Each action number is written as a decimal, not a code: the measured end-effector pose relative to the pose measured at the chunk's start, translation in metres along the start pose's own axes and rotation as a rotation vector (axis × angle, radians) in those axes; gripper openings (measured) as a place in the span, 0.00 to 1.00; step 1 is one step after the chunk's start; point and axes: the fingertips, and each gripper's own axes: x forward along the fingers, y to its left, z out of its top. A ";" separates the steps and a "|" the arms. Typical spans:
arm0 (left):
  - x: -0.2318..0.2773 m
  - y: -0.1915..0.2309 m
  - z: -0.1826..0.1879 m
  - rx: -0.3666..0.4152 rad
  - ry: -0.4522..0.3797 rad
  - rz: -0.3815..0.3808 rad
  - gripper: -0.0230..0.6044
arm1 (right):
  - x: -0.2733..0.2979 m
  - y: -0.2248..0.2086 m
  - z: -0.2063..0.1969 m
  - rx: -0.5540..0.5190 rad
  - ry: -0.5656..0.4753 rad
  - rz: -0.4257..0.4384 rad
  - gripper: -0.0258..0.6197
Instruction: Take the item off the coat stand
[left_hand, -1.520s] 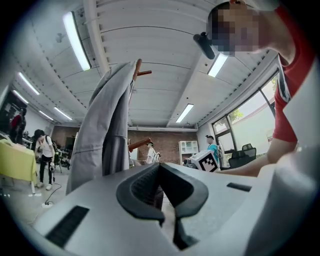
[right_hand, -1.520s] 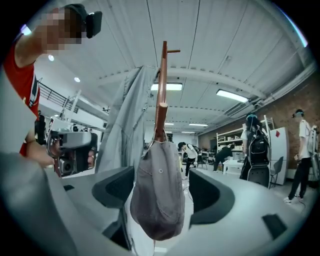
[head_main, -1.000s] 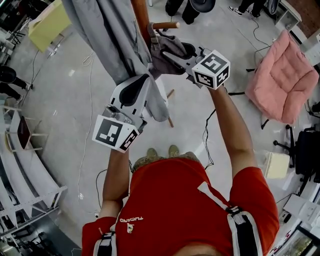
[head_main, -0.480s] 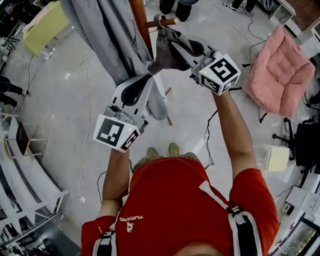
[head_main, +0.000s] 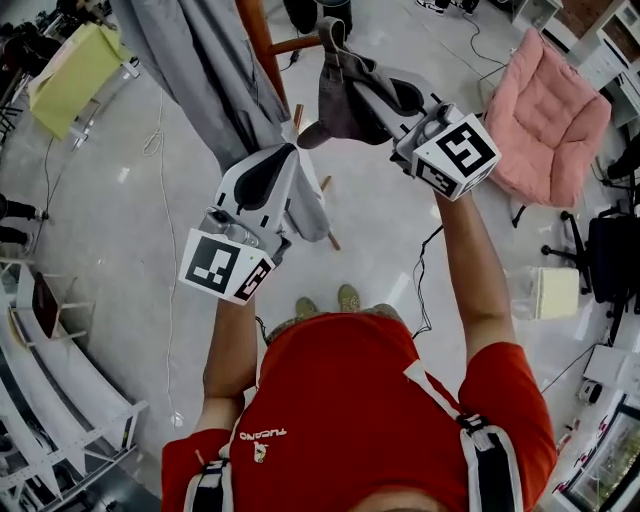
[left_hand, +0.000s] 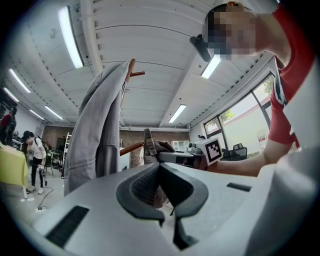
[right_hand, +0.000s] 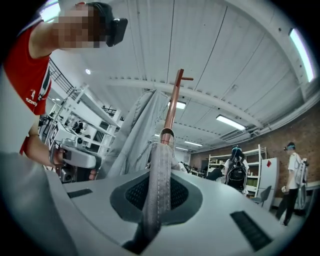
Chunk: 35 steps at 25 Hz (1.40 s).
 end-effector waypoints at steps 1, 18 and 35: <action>-0.001 -0.001 0.001 -0.001 -0.005 -0.006 0.05 | -0.005 0.004 0.003 -0.002 0.001 -0.008 0.08; -0.011 -0.011 0.010 0.011 -0.033 -0.078 0.05 | -0.062 0.077 0.009 0.074 0.007 -0.088 0.08; -0.017 -0.008 0.009 -0.003 -0.028 -0.085 0.05 | -0.066 0.086 -0.002 0.086 0.021 -0.095 0.08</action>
